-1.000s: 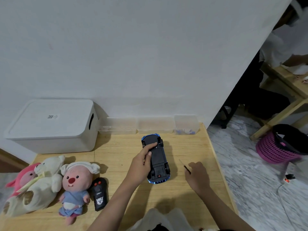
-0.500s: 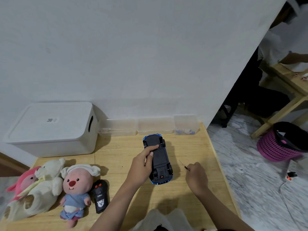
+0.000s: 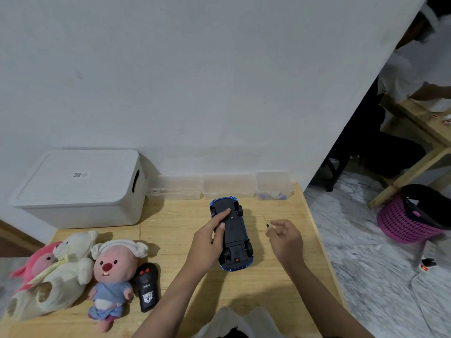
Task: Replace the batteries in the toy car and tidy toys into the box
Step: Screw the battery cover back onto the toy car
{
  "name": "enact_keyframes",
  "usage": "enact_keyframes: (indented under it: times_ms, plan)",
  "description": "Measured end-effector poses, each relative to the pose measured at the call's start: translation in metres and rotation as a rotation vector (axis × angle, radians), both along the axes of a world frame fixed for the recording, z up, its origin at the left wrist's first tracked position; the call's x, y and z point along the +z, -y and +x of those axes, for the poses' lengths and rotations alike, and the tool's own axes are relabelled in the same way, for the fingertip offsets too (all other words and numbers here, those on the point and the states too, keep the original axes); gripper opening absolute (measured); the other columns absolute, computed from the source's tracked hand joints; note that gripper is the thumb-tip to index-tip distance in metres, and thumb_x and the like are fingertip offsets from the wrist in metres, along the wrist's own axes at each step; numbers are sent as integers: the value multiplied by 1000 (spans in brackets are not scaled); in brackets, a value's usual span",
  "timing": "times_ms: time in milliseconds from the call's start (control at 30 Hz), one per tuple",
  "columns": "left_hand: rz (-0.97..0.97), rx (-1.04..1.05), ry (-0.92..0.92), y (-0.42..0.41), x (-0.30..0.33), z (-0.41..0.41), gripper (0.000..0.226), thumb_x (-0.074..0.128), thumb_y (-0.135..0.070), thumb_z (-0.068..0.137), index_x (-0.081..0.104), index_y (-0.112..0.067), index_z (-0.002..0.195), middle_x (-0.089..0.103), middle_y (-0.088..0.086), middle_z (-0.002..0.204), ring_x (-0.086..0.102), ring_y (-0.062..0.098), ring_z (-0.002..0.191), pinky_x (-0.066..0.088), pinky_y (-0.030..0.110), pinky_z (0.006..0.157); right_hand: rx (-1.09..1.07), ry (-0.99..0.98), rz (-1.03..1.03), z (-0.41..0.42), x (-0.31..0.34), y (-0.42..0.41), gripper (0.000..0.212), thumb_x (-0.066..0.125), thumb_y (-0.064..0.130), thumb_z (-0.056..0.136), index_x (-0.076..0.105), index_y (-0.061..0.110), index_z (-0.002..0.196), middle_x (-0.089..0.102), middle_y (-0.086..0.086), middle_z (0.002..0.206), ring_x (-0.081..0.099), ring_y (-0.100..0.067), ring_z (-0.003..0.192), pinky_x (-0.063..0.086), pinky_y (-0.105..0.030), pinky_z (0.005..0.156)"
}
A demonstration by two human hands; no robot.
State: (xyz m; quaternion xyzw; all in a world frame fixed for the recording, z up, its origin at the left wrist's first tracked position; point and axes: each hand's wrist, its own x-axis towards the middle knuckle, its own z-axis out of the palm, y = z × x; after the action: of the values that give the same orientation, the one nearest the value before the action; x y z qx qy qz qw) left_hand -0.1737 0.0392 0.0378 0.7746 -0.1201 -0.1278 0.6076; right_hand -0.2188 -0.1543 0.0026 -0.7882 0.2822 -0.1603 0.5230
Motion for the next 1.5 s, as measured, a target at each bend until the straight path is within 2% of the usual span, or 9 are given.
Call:
enact_keyframes:
  times_ms: [67,167,300,533,700,867,1033,1333,1500]
  plan:
    - [-11,9,-8,0,2,0,34,44,-18,99,52,-35,128,59,-23,112,59,-12,92,49,10,62,14,70,210,3,23,-6,11,60,1,89,66,10,93,64,-24,69,52,-22,58,47,-29,52]
    - [1,53,4,0,3,0,34,50,-19,97,52,-36,127,62,-15,104,58,-11,88,47,9,59,30,112,444,9,54,-16,11,60,7,90,70,10,94,65,-9,76,56,-15,66,53,-29,61]
    - [1,108,11,1,2,2,33,54,-21,95,54,-40,122,58,-15,89,59,-5,77,55,22,63,142,251,715,11,80,-27,13,61,4,86,69,6,97,62,-4,81,60,-14,76,56,-29,72]
    - [-77,153,-30,2,4,4,32,53,-20,95,56,-39,120,60,-10,93,62,0,84,60,37,63,126,345,436,21,87,-46,11,59,5,90,69,11,89,65,0,75,62,-11,66,59,-28,66]
    - [-106,158,-1,5,11,4,30,53,-21,95,56,-40,119,65,-7,102,62,9,92,57,26,64,83,411,188,24,78,-59,13,56,12,93,63,17,83,68,5,71,70,-19,75,58,-33,74]
    - [-130,172,-39,6,13,6,31,54,-25,94,57,-46,117,65,-11,101,62,19,97,58,50,71,85,451,56,22,77,-66,12,55,13,94,61,19,86,69,4,72,70,-12,77,57,-35,75]
    - [-120,182,-21,5,15,7,31,54,-25,94,57,-46,117,65,-9,100,62,19,94,58,49,73,114,454,-11,24,77,-68,18,55,10,93,60,26,86,69,3,77,70,-11,78,57,-34,75]
    - [-129,171,-41,4,18,9,31,54,-23,94,57,-43,119,63,-8,95,62,18,92,59,43,64,125,433,-71,27,76,-68,11,56,8,93,63,15,88,69,0,76,70,-10,78,58,-34,71]
    - [-123,152,-25,1,19,9,32,53,-20,95,56,-40,120,64,-10,91,60,9,66,58,37,57,138,401,-29,32,82,-69,23,60,9,91,61,29,81,69,1,75,70,-11,76,58,-34,72]
